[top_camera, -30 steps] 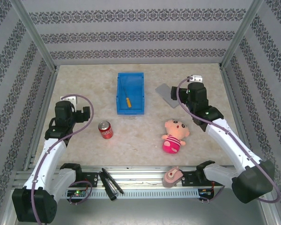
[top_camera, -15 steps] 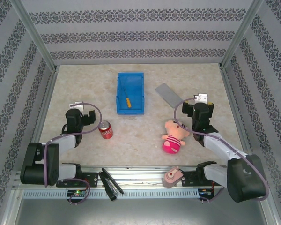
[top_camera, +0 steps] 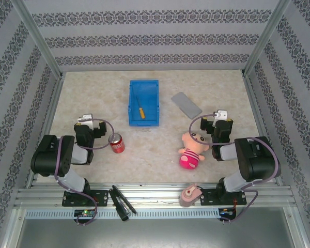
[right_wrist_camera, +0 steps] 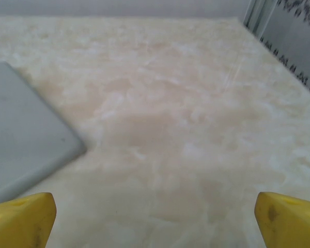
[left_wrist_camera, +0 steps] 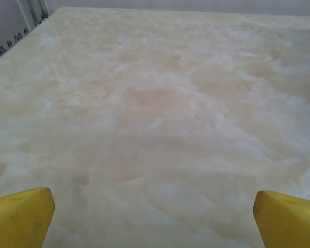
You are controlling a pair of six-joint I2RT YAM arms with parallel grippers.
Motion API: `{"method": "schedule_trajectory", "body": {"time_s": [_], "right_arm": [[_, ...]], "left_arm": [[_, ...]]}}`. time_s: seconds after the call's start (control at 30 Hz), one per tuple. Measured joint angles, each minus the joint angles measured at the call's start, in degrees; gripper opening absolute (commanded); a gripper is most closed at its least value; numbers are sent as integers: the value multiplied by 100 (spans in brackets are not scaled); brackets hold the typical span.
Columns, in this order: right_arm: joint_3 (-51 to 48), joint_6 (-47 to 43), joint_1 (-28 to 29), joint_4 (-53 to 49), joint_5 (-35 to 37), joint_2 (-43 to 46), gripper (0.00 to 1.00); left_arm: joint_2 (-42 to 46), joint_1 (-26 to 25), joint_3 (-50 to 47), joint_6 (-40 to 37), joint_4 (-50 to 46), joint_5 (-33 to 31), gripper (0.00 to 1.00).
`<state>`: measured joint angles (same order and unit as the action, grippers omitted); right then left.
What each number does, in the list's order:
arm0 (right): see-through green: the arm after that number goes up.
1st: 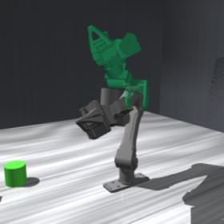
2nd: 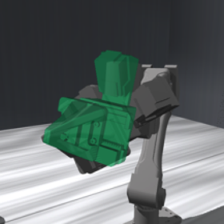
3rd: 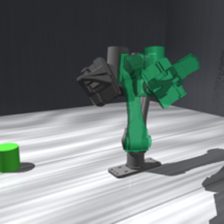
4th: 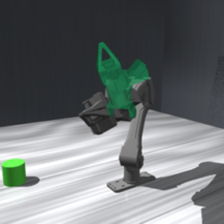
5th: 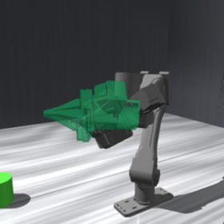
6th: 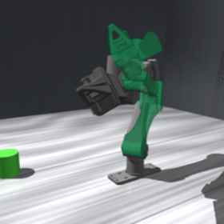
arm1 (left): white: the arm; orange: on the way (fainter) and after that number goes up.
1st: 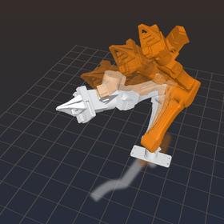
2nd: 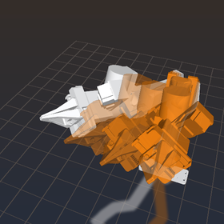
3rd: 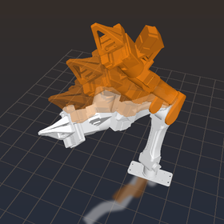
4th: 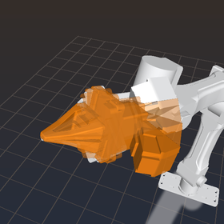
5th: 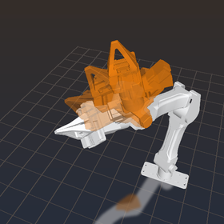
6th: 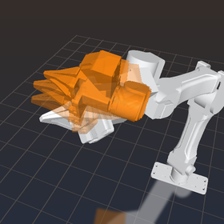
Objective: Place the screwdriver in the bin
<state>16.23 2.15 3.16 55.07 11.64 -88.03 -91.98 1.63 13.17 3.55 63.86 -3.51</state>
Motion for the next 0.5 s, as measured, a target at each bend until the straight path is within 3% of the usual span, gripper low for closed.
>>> {"method": "schedule_trajectory", "body": {"time_s": [0.5], "right_arm": [[240,-2,-44,90,-223,-7,98]], "left_arm": [[11,0,238,-2,98,50,99]]}}
